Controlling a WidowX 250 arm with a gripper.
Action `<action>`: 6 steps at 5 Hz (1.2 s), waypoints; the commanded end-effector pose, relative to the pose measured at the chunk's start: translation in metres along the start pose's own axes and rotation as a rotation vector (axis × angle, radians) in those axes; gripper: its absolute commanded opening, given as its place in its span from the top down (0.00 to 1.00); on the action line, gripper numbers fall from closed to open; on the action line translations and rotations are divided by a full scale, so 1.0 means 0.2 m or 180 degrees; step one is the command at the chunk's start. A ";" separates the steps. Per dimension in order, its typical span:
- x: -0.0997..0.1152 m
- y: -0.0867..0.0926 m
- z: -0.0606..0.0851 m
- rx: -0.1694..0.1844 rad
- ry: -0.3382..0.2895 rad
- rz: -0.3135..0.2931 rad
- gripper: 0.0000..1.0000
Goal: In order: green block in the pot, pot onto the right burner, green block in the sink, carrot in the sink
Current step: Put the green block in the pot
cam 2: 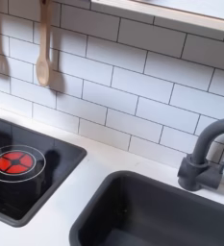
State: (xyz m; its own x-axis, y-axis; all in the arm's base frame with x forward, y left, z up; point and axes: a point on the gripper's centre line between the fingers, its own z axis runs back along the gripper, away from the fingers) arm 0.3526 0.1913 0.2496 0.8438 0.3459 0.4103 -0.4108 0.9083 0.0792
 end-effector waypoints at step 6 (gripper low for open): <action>0.09 0.12 -0.12 0.0054 -0.0258 0.0114 1.00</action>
State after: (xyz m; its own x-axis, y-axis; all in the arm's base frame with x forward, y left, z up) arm 0.3628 0.2296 0.2289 0.8028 0.3732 0.4650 -0.4554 0.8872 0.0743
